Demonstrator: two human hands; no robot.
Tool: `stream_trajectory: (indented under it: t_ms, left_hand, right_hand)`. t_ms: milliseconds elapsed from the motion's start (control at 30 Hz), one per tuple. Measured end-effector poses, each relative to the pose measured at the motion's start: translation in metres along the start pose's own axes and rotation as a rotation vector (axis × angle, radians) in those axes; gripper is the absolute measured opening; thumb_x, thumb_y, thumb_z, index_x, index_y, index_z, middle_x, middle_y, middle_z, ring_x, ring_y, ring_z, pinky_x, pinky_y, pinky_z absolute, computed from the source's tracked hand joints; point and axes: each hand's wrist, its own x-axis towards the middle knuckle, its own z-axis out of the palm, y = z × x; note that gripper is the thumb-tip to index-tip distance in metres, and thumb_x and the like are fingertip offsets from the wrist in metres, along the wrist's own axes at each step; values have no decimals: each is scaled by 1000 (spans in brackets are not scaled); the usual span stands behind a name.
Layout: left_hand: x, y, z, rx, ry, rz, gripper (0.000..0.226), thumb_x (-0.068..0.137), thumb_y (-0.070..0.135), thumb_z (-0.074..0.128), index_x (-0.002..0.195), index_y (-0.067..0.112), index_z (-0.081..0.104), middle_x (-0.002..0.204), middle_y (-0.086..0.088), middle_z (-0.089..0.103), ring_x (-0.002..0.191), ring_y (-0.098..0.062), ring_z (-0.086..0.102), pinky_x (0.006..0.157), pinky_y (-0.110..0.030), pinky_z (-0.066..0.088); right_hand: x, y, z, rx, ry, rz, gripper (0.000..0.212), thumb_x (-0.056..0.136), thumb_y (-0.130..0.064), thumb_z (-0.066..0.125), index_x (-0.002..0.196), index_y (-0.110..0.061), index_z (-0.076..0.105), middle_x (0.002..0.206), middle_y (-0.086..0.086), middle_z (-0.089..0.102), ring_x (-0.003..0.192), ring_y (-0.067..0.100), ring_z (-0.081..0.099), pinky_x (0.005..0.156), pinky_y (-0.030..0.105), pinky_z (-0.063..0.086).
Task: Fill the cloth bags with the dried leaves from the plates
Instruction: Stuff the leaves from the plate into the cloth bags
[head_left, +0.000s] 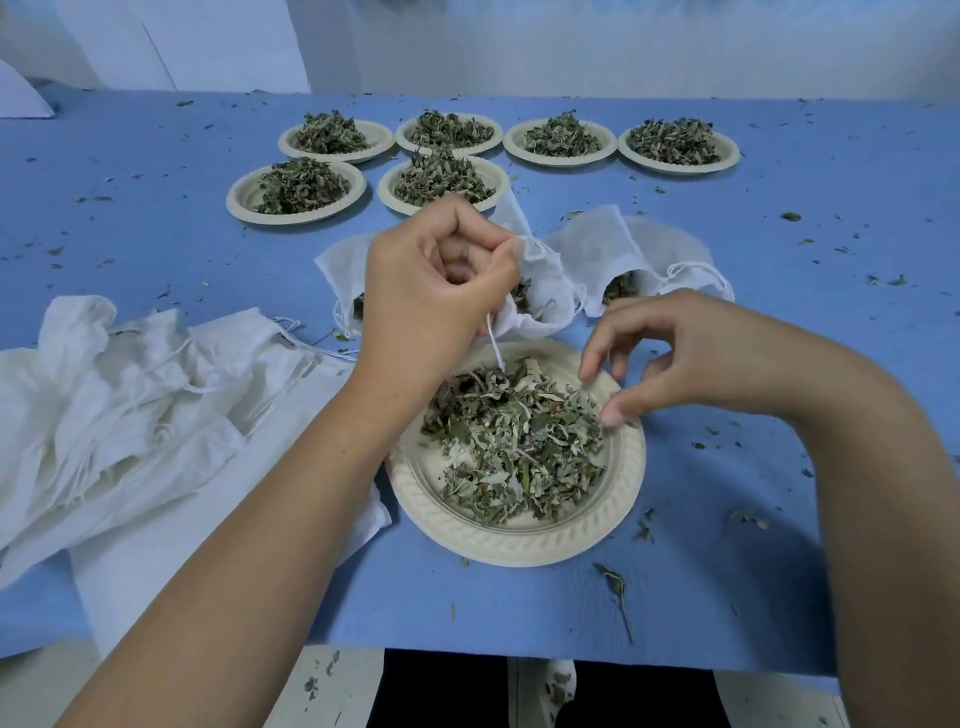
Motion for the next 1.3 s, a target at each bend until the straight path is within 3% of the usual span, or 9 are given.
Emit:
stream_trajectory:
  t_ms: [367,533,633,767,833,967,1100,1200,1300]
  left_hand:
    - [0,-2,0,-7,-18,-3,15,88,5,67,75,10,60,52,8,58,39,-7,51,42,-19,43]
    - [0,-4,1,-1,-61,-14,13,87,3,67,76,6,61,52,8,58,40,-7,52,45,-21,44]
    - [-2,-3,2,-13,-105,-5,16,87,2,68,75,11,61,52,8,59,41,-4,52,45,-18,44]
    - [-2,-2,2,-31,-117,6,18,86,0,67,76,14,62,55,7,62,46,-1,55,49,-14,44]
    - [-1,-2,1,-48,-105,1,18,87,2,67,76,15,62,56,6,63,47,-2,55,48,-14,43]
    - [-2,-2,1,-56,-145,15,17,86,1,68,76,14,62,56,9,61,48,-1,55,50,-15,44]
    - [-1,-1,0,-23,-66,1,17,86,2,68,76,14,61,57,8,61,47,-2,56,48,-14,43]
    - [3,0,-4,-40,76,-19,18,89,3,67,76,12,60,51,8,59,40,-5,54,41,-15,41]
    - [5,1,-4,-35,135,-20,18,89,3,66,75,12,60,49,10,57,40,-4,51,43,-17,43]
  right_hand:
    - [-2,-4,-2,112,92,2,16,71,-4,79,68,-19,74,68,4,71,66,15,70,78,25,49]
    - [3,-21,10,550,556,-419,18,69,6,75,75,-8,65,73,3,65,64,16,63,67,25,54]
    - [13,-26,30,233,702,-548,15,73,8,75,77,-2,65,81,11,59,73,20,61,70,25,54]
    - [17,-25,43,-242,630,-632,2,83,1,69,81,1,70,83,10,67,75,21,64,72,28,51]
    - [15,-24,40,-356,629,-629,16,91,-12,59,86,-3,72,87,5,71,80,20,65,83,36,50]
    - [17,-27,47,-613,394,-466,32,95,-36,47,92,-10,67,93,-2,66,92,17,61,111,39,21]
    - [13,-29,38,-257,507,-444,16,88,-28,62,99,-18,68,103,-15,64,102,-7,54,106,36,32]
    - [4,-25,20,76,664,-532,17,86,-24,67,81,-8,68,86,3,68,81,18,62,74,39,47]
    - [5,-24,21,31,306,-364,31,74,-43,75,84,-14,70,86,-1,65,77,19,57,71,39,47]
